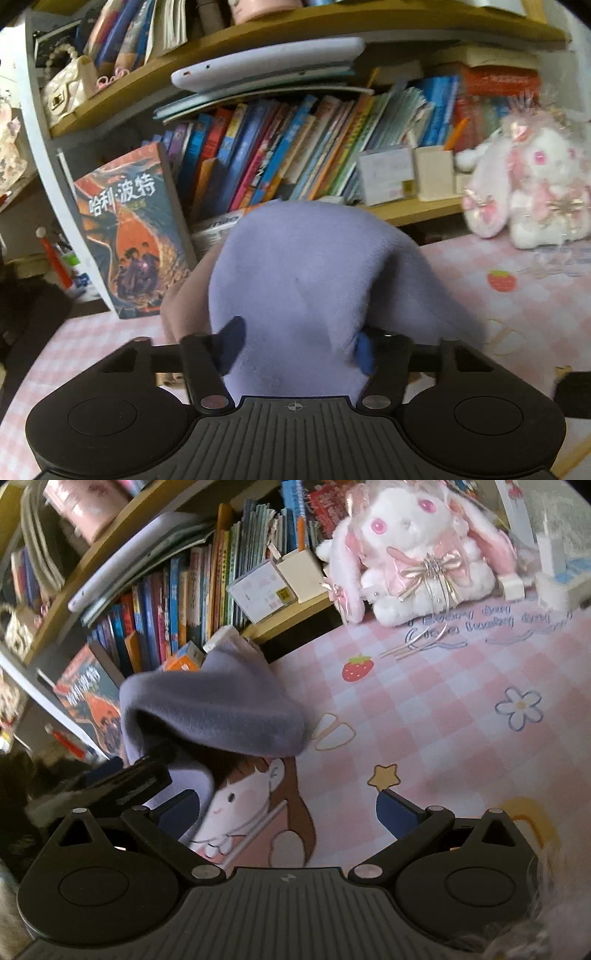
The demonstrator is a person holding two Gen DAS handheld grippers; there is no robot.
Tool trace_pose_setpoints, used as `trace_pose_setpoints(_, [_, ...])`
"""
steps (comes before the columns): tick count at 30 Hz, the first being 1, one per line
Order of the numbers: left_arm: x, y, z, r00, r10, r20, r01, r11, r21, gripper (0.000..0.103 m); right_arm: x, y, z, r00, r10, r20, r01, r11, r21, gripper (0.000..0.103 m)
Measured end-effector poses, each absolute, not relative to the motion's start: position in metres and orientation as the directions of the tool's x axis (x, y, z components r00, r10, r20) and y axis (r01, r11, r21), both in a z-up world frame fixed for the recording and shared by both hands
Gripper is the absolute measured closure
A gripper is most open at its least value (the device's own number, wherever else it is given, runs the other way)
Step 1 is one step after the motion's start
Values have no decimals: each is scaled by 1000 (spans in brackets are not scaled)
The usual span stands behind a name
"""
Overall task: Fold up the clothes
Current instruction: 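Grasp the lavender sweater edge with the left gripper while the right gripper grasps the mauve edge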
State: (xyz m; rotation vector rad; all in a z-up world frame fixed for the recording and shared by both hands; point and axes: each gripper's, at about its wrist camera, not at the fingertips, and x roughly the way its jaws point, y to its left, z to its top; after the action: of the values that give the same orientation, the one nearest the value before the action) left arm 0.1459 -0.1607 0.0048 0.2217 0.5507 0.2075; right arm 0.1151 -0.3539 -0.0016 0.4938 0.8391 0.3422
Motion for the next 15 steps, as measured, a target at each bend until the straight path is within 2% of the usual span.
trace_pose_setpoints(2, [147,-158,4,835,258,-486,-136,952,273,73,117,-356,-3,614,496,-614,-87,816,572,0])
trace_pose_setpoints(5, [140,-157,10,845,225,-486,-101,958,269,92,119,-356,-6,593,530,-607,-74,786,614,0])
trace_pose_setpoints(10, [125,-162,21,859,188,-476,-52,957,284,94,122,-354,-15,538,627,-563,-31,683,730,0])
trace_pose_setpoints(15, [116,-162,29,865,184,-467,-43,954,297,96,126,-355,-24,490,737,-466,14,528,849,0])
